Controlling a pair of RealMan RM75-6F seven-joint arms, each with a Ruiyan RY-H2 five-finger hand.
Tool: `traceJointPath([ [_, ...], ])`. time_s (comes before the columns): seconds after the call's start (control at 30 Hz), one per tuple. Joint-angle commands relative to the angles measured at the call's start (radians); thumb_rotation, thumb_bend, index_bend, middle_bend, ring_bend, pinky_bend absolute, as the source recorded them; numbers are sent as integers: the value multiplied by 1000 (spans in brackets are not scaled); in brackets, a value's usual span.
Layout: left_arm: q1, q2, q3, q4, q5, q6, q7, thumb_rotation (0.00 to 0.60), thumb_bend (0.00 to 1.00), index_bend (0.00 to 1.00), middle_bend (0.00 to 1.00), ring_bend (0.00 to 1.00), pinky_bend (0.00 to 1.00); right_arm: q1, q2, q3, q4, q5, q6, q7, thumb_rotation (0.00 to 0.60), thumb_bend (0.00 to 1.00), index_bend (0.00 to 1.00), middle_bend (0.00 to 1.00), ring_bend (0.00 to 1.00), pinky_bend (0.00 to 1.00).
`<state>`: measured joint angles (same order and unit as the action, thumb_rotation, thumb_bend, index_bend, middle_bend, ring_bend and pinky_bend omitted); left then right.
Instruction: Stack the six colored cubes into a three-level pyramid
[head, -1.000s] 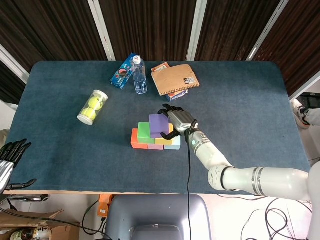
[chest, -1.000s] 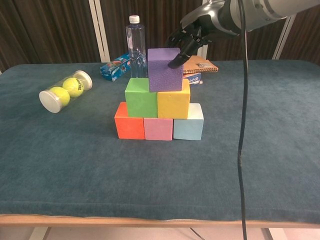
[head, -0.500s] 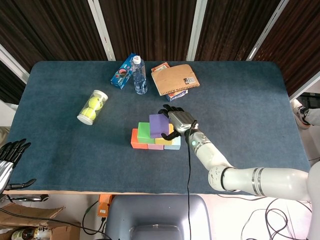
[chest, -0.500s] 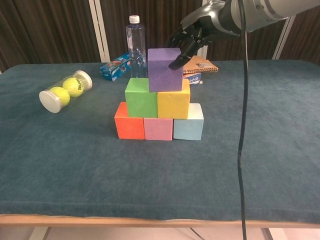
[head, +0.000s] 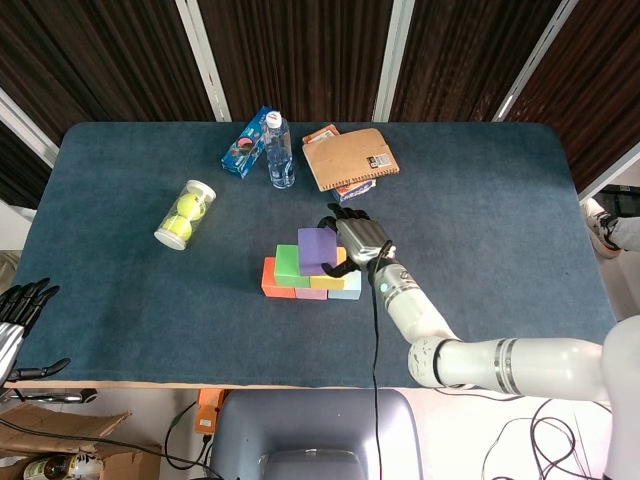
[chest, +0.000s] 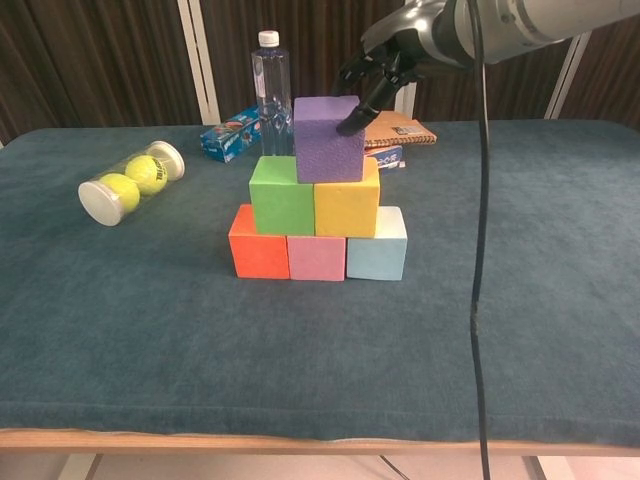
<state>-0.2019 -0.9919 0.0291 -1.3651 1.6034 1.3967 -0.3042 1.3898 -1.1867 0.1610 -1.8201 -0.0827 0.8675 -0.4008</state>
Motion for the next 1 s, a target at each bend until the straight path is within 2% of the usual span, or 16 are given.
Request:
traceJointPath([
  [0.03, 1, 0, 0, 1, 1, 2, -1, 488, 101, 25, 0, 0, 67, -1, -2, 9, -6, 5, 12, -7, 545, 277, 337, 0, 0, 0],
  [0.43, 2, -1, 1, 11, 2, 3, -11, 490, 101, 25, 0, 0, 67, -11, -4, 40, -29, 24, 47, -31, 544, 277, 355, 0, 0, 0],
  [0.8, 0, -3, 5, 32, 14, 6, -35, 488, 101, 25, 0, 0, 67, -25, -2, 78, -81, 79, 145, -52, 545, 278, 363, 0, 0, 0],
  [1.0, 2, -7, 8, 47, 20, 13, -51, 489, 101, 25, 0, 0, 67, -19, -31, 95, -85, 122, 189, -85, 546, 276, 362, 0, 0, 0],
])
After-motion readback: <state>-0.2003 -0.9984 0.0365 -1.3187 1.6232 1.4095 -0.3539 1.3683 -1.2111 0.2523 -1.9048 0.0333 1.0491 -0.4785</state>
